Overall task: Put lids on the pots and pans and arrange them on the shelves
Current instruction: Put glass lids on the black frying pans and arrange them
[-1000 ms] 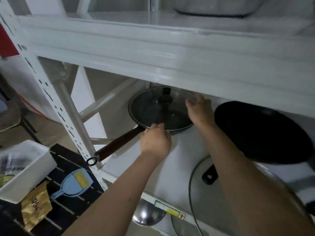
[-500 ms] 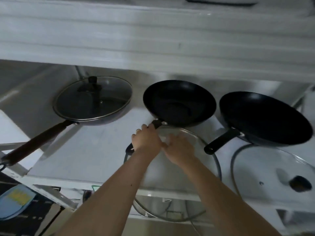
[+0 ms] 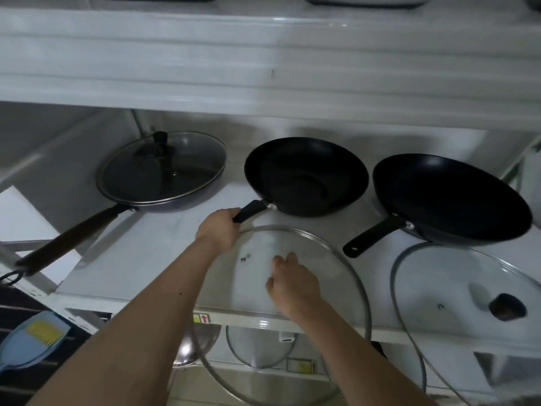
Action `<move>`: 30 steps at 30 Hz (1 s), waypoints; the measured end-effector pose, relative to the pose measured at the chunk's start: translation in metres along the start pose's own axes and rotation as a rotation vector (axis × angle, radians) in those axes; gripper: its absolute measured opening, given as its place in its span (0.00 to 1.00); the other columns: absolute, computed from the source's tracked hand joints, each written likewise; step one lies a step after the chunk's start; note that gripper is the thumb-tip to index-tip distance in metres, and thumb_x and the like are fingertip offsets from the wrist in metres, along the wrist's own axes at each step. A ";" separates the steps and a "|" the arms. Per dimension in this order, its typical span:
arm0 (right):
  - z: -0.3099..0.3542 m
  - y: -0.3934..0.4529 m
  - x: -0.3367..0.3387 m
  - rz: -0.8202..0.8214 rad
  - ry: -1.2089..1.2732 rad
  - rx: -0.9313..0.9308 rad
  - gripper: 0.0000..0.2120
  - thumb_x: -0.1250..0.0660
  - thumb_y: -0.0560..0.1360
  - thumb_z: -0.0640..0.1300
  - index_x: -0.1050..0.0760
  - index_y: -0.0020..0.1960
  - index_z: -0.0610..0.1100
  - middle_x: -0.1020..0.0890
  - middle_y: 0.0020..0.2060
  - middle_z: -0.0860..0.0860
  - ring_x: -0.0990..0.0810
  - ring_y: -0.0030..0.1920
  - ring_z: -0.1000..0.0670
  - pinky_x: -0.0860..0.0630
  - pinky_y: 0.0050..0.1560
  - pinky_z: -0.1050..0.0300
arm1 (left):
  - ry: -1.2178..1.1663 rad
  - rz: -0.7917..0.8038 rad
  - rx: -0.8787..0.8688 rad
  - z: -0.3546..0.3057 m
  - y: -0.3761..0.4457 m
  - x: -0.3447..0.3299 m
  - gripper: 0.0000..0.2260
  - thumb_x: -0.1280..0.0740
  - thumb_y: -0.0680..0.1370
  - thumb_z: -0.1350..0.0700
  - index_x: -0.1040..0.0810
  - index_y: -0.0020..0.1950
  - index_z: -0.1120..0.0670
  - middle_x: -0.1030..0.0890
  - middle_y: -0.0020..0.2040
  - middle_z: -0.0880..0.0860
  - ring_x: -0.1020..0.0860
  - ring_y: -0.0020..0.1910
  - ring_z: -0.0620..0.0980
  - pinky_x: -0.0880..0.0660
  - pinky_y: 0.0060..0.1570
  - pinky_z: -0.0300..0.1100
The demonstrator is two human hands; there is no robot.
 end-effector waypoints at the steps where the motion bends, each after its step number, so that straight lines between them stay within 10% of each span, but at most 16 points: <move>1: 0.003 -0.005 0.002 -0.020 0.015 0.005 0.14 0.43 0.78 0.45 0.31 0.61 0.40 0.29 0.59 0.43 0.22 0.56 0.41 0.27 0.49 0.52 | -0.016 0.016 -0.006 0.002 0.000 0.003 0.09 0.42 0.76 0.62 0.26 0.44 0.50 0.23 0.42 0.54 0.23 0.46 0.59 0.32 0.41 0.42; 8: 0.028 -0.026 0.029 -0.185 0.073 0.020 0.12 0.42 0.76 0.46 0.27 0.55 0.41 0.26 0.53 0.46 0.21 0.49 0.44 0.28 0.41 0.55 | -0.049 0.041 0.063 0.003 -0.008 0.016 0.11 0.43 0.73 0.66 0.22 0.42 0.56 0.23 0.39 0.57 0.24 0.43 0.60 0.33 0.37 0.42; 13: 0.032 -0.041 0.044 -0.226 0.048 0.053 0.12 0.42 0.76 0.47 0.27 0.54 0.42 0.26 0.51 0.47 0.25 0.43 0.47 0.31 0.37 0.56 | -0.035 0.033 0.146 0.010 -0.012 0.031 0.20 0.42 0.78 0.62 0.28 0.70 0.57 0.26 0.69 0.57 0.26 0.66 0.57 0.29 0.65 0.45; 22: 0.046 -0.080 0.040 -0.221 0.064 0.122 0.12 0.42 0.76 0.47 0.26 0.53 0.42 0.25 0.50 0.48 0.29 0.40 0.50 0.28 0.38 0.57 | -0.168 0.136 0.085 0.019 -0.027 0.038 0.12 0.41 0.76 0.65 0.26 0.33 0.64 0.30 0.33 0.57 0.30 0.40 0.55 0.35 0.41 0.44; 26: 0.051 -0.089 0.053 -0.232 0.053 0.171 0.12 0.42 0.75 0.47 0.26 0.53 0.42 0.25 0.49 0.47 0.29 0.40 0.50 0.29 0.38 0.57 | -0.224 0.145 0.148 0.017 -0.033 0.045 0.14 0.42 0.79 0.63 0.27 0.35 0.55 0.25 0.39 0.56 0.27 0.36 0.52 0.34 0.34 0.37; 30: 0.054 -0.094 0.076 -0.265 0.062 0.186 0.12 0.41 0.75 0.47 0.26 0.52 0.42 0.25 0.50 0.47 0.24 0.44 0.47 0.29 0.41 0.55 | -0.115 0.129 0.212 0.012 -0.039 0.051 0.08 0.41 0.79 0.62 0.23 0.48 0.60 0.20 0.54 0.59 0.22 0.53 0.56 0.30 0.44 0.41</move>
Point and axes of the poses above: each hand's wrist, its own y-axis towards the middle knuckle, its own x-axis out of the back of the hand, z = x × y, the point moved 3 cm from there along y, towards the middle knuckle
